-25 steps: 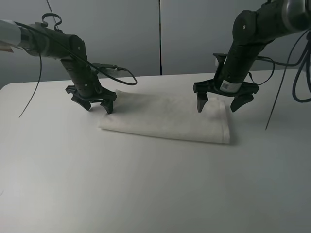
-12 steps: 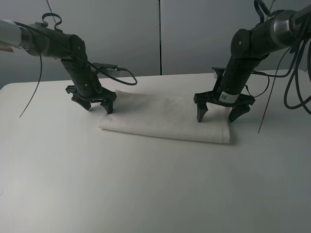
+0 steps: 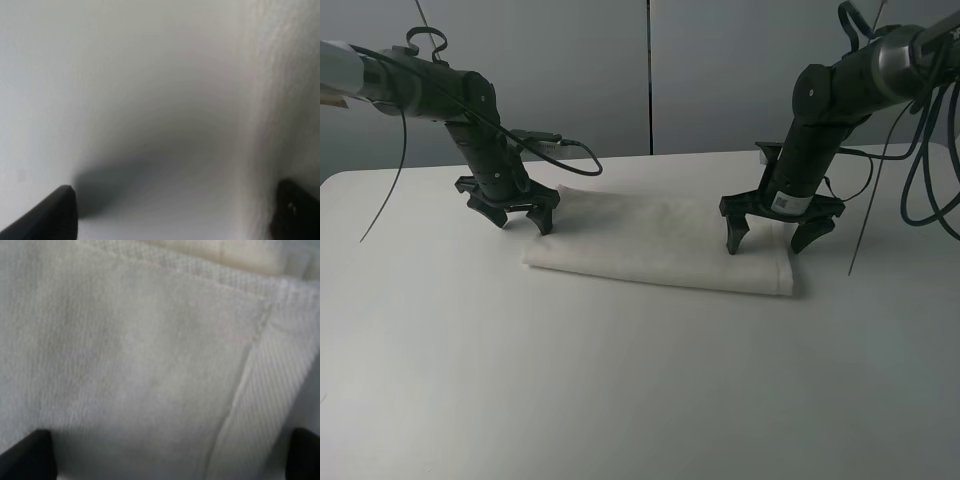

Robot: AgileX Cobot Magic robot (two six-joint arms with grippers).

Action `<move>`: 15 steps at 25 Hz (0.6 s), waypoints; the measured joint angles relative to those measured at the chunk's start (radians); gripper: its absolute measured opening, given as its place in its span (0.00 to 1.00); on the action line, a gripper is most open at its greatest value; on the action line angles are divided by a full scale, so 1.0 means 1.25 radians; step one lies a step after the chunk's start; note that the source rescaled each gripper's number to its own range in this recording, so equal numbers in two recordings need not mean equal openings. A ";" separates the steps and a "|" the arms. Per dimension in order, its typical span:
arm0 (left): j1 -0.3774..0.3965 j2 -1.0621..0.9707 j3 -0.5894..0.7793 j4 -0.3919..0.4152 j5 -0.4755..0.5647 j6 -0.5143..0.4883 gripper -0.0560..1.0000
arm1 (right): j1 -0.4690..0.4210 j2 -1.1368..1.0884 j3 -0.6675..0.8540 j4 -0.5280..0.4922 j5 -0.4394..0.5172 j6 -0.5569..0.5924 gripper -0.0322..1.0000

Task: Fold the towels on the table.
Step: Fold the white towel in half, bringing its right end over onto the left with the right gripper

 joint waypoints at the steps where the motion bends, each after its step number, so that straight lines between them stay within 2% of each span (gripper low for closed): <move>1: 0.000 0.000 0.000 0.000 0.000 0.000 1.00 | 0.000 0.000 0.000 -0.002 0.000 0.000 0.98; 3: 0.000 0.000 0.000 0.000 0.000 0.000 1.00 | 0.000 0.001 0.000 -0.007 0.000 0.000 0.80; 4: 0.000 0.000 0.000 0.000 0.000 0.000 1.00 | 0.000 0.003 0.000 -0.007 -0.002 0.000 0.66; 7: 0.000 0.000 0.000 0.000 0.001 0.000 1.00 | 0.000 0.005 0.000 0.031 -0.003 -0.001 0.14; 8: 0.000 0.000 0.000 0.000 0.001 0.000 1.00 | 0.000 0.005 0.000 0.048 -0.005 -0.008 0.05; 12: 0.000 0.000 0.000 0.000 0.002 0.000 1.00 | -0.003 0.006 0.000 0.118 -0.005 -0.073 0.04; 15: 0.000 0.000 0.000 0.001 0.002 0.000 1.00 | -0.003 0.009 0.000 0.139 -0.004 -0.099 0.04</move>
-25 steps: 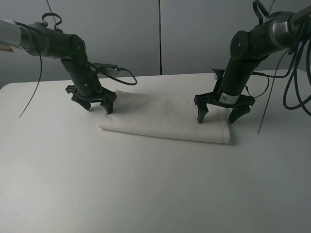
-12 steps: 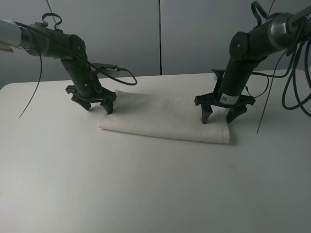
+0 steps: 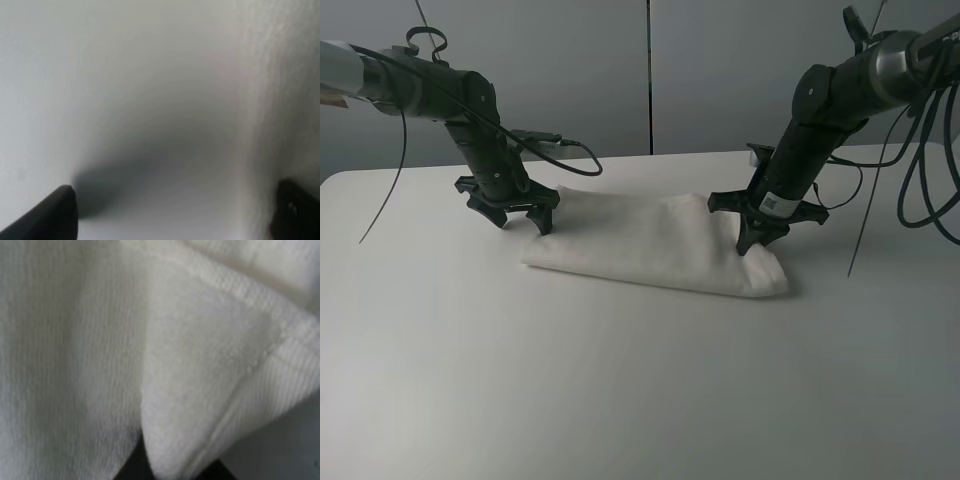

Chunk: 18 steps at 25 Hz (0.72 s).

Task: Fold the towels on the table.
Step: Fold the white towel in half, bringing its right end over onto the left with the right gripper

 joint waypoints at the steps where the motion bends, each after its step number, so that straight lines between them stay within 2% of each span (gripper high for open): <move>1: 0.000 0.000 0.000 0.000 0.000 0.000 1.00 | 0.000 0.000 0.000 0.001 0.002 -0.001 0.04; 12: 0.000 0.000 0.000 0.000 0.002 0.000 1.00 | 0.000 -0.055 0.000 -0.031 0.051 -0.007 0.04; 15: 0.000 0.000 0.000 0.000 0.005 0.000 1.00 | 0.000 -0.095 0.000 -0.022 0.068 -0.007 0.04; 18: 0.000 0.000 0.000 0.000 0.008 0.000 1.00 | 0.000 -0.129 0.000 0.019 0.080 -0.009 0.04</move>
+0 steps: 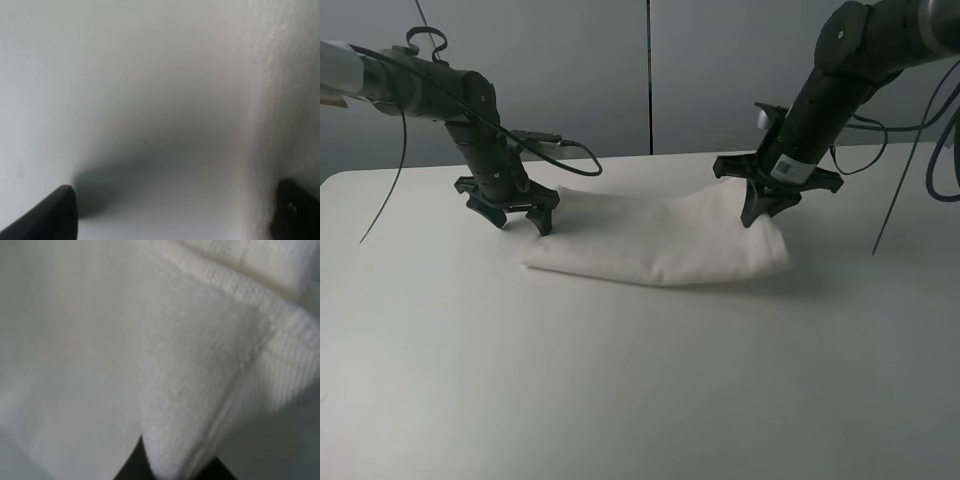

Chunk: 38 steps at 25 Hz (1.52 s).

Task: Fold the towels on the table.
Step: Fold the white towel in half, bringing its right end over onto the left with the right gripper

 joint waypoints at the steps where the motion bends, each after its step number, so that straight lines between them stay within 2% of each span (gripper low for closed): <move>1: 0.000 0.000 0.000 0.000 0.002 0.000 1.00 | 0.000 -0.009 0.000 0.022 0.003 -0.002 0.04; 4: 0.000 0.000 0.000 0.000 0.007 0.000 1.00 | 0.000 -0.028 0.000 0.103 0.004 -0.037 0.04; 11: 0.000 0.000 0.000 0.000 0.012 0.000 1.00 | 0.003 -0.041 0.000 0.360 0.003 -0.165 0.04; 14: 0.000 0.000 0.000 0.000 0.014 0.000 1.00 | 0.018 -0.041 0.000 0.462 -0.025 -0.207 0.04; 17: 0.000 0.000 0.000 0.000 0.014 0.000 1.00 | 0.049 -0.041 0.000 0.502 -0.068 -0.218 0.04; 24: 0.000 0.000 0.000 0.000 0.015 0.000 1.00 | 0.139 -0.041 0.000 0.541 -0.170 -0.229 0.04; 30: 0.000 0.000 -0.001 0.000 0.018 0.000 1.00 | 0.145 -0.041 0.000 0.633 -0.183 -0.297 0.04; 38: 0.000 0.000 -0.001 0.000 0.020 0.000 1.00 | 0.156 0.013 -0.117 0.664 -0.111 -0.312 0.04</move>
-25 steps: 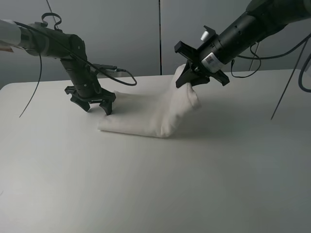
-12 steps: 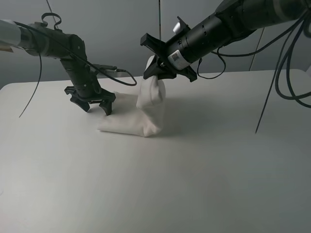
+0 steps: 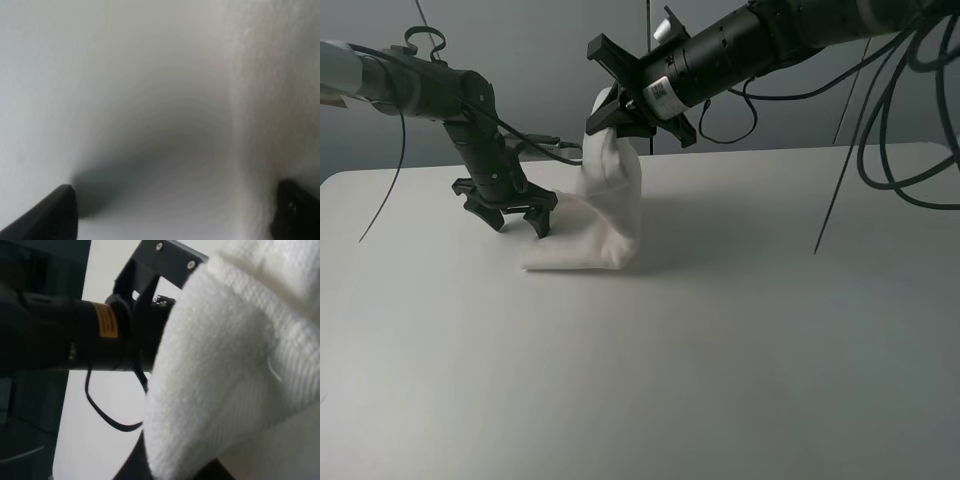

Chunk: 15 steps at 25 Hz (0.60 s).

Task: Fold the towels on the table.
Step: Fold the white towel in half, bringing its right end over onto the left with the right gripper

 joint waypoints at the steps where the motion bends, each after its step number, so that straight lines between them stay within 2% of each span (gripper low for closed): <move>1: 0.000 0.000 0.000 0.000 0.000 0.000 1.00 | 0.004 0.006 -0.009 0.002 0.002 0.002 0.04; 8: 0.000 0.000 -0.001 -0.007 0.004 0.012 1.00 | 0.007 0.026 -0.020 0.007 0.013 0.002 0.04; 15: 0.000 0.013 -0.063 -0.041 0.116 0.060 0.99 | 0.007 0.026 -0.020 0.007 0.013 0.003 0.04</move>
